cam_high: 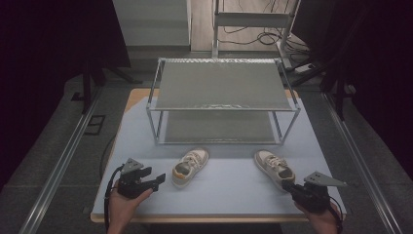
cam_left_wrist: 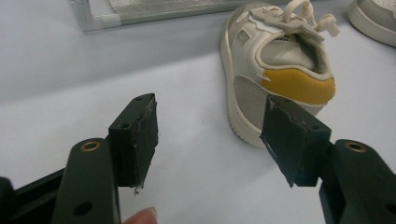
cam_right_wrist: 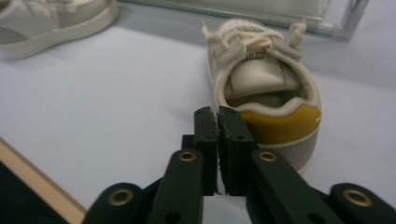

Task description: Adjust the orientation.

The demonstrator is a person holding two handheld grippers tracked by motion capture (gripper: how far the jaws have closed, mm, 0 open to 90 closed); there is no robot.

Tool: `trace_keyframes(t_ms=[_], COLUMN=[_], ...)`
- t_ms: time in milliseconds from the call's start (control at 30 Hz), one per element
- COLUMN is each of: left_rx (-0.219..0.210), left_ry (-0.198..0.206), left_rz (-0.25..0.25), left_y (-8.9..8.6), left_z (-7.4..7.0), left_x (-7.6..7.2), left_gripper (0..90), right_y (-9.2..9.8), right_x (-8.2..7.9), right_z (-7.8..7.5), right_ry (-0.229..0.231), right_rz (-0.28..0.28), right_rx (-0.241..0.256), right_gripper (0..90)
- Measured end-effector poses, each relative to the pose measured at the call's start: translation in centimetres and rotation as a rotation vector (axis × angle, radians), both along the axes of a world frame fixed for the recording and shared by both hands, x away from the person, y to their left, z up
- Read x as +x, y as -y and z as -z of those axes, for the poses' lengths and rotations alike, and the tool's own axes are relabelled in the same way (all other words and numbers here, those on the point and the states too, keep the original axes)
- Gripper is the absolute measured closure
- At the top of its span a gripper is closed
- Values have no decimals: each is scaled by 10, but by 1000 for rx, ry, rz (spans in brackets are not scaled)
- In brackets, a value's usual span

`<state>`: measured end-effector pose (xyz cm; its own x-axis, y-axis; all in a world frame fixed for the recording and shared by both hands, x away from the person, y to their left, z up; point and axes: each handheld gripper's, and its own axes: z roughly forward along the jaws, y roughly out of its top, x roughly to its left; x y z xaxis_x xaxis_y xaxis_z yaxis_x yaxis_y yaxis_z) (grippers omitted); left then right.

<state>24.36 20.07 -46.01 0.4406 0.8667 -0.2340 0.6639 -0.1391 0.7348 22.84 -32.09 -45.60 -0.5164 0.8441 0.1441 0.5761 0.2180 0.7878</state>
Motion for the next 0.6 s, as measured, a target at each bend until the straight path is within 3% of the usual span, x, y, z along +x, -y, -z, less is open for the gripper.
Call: trace_keyframes(t_ms=[133,167,200,267,300,333,367,433,500,600], left_rx=[0,0,1,2,4,4,5,7,8,-3], left_ry=[5,5,6,10,15,15,22,23,25,30], left_rz=[-7,-7,-7,-6,-5,-5,-6,-5,-3,6], left_y=[-2,-2,-2,-1,0,0,1,2,4,7], left_z=[-1,-1,-1,-3,-5,-5,-7,-9,-12,-19], left_x=[0,0,-1,-1,-3,-3,-4,-4,-5,-8], left_gripper=[358,358,358,358,356,354,349,338,329,306], right_y=[-1,-1,1,3,4,4,4,3,2,2], right_x=[-8,-8,-10,-10,-9,-9,-7,-6,-3,0], right_z=[-19,-19,-25,-27,-28,-28,-28,-29,-32,-35], right_ry=[82,82,115,125,131,131,119,121,127,130], right_rz=[-46,-46,-45,-39,-23,-23,-10,-5,18,37], right_rx=[39,39,35,36,37,37,29,22,4,-10], right_gripper=[803,803,750,703,588,588,505,477,377,335])
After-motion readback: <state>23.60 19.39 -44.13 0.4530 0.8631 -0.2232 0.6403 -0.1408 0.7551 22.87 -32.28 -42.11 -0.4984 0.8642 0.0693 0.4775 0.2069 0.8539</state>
